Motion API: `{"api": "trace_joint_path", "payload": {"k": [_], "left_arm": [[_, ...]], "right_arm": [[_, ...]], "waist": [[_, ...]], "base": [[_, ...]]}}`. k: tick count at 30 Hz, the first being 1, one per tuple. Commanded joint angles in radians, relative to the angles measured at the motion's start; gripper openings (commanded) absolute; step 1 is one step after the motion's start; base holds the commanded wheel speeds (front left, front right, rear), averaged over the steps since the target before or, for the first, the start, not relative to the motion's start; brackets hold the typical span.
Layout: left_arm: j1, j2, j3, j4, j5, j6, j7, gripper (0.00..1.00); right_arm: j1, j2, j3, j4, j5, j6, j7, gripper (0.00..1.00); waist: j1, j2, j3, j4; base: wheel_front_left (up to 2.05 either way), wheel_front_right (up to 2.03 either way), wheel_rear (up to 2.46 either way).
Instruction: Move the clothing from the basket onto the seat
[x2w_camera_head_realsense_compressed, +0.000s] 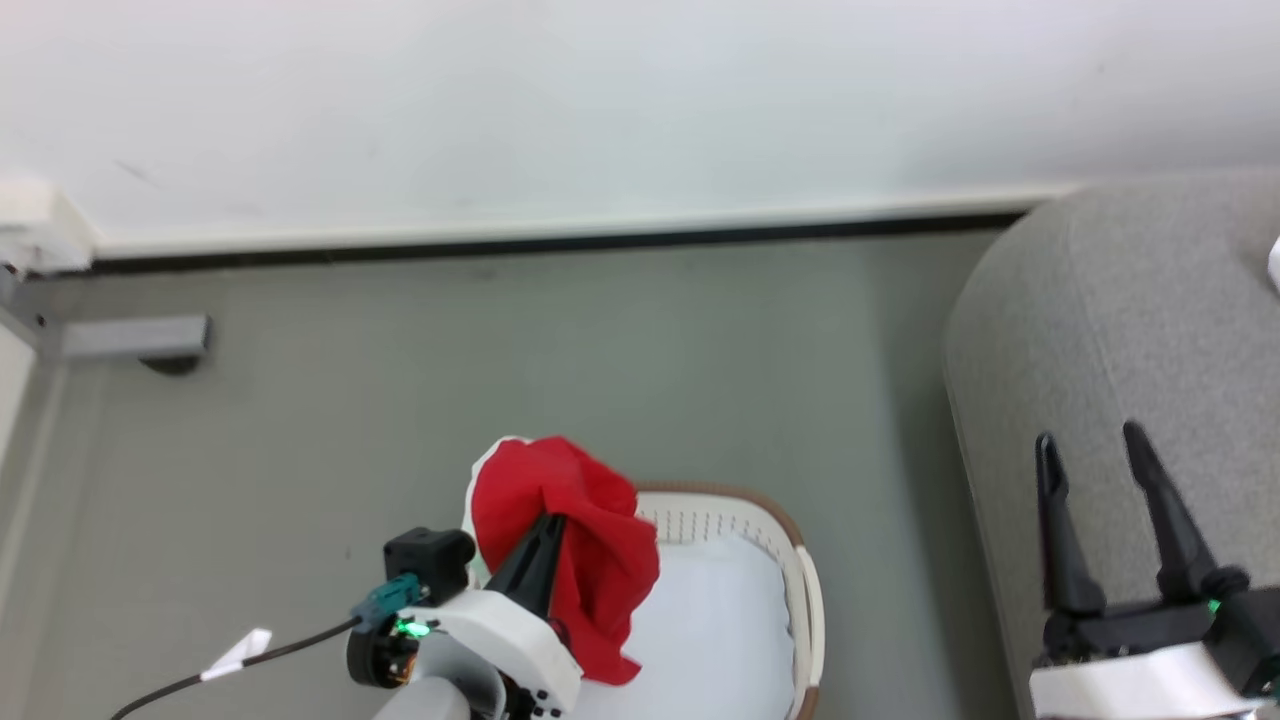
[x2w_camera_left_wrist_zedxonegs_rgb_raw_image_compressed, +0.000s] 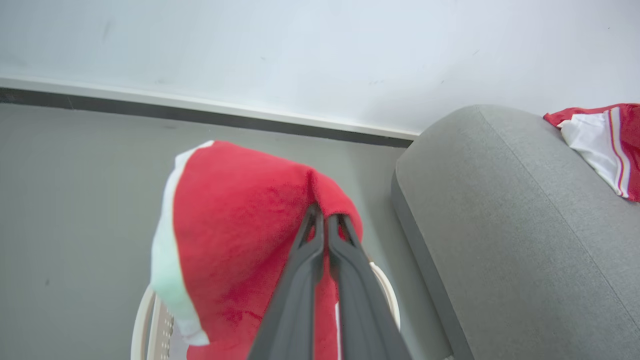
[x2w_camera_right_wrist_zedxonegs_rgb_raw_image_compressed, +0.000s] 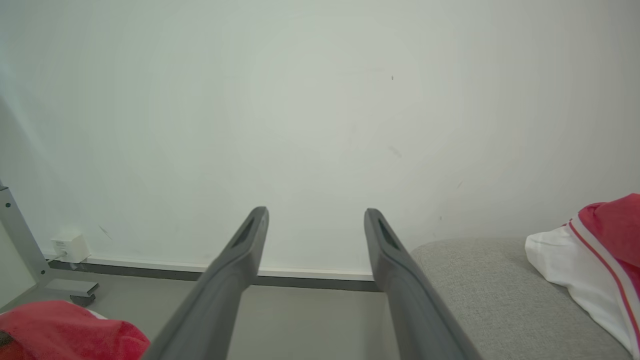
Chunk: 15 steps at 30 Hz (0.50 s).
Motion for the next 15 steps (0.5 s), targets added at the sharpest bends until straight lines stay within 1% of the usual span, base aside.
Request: {"api": "trace_joint_path", "payload": {"k": [1, 9, 10, 12, 15], "left_arm": [[0.034, 0.022, 0.011, -0.056, 0.009, 0.016, -0.001, 0.0], [0.063, 0.095, 0.071, -0.337, -0.01, 0.101, 0.043, 0.0], [0.063, 0.095, 0.071, -0.337, -0.01, 0.101, 0.043, 0.0], [0.05, 0.12, 0.087, -0.41, -0.006, 0.121, 0.066, 0.0], [0.029, 0.157, 0.107, -0.51, -0.002, 0.141, 0.106, 0.0]], "right_arm": [[0.041, -0.001, 0.008, 0.018, 0.008, -0.003, 0.0, 1.0], [0.11, -0.001, 0.056, 0.059, 0.027, -0.002, 0.0, 1.0], [0.11, -0.001, 0.056, 0.059, 0.027, -0.002, 0.0, 1.0], [0.114, -0.001, 0.075, 0.066, 0.035, -0.003, 0.0, 1.0], [0.124, -0.001, 0.101, 0.074, 0.04, -0.003, 0.0, 1.0]], "waist": [[0.0004, 0.0, -0.112, 0.028], [0.0004, 0.0, -0.203, 0.04], [0.0004, 0.0, -0.203, 0.04], [0.0004, 0.0, -0.212, 0.039], [0.0004, 0.0, -0.227, 0.035]], "base": [[0.0, 0.0, 0.0], [0.0, 0.0, 0.0], [0.0, 0.0, 0.0], [0.0, 0.0, 0.0], [0.0, 0.0, 0.0]]}}
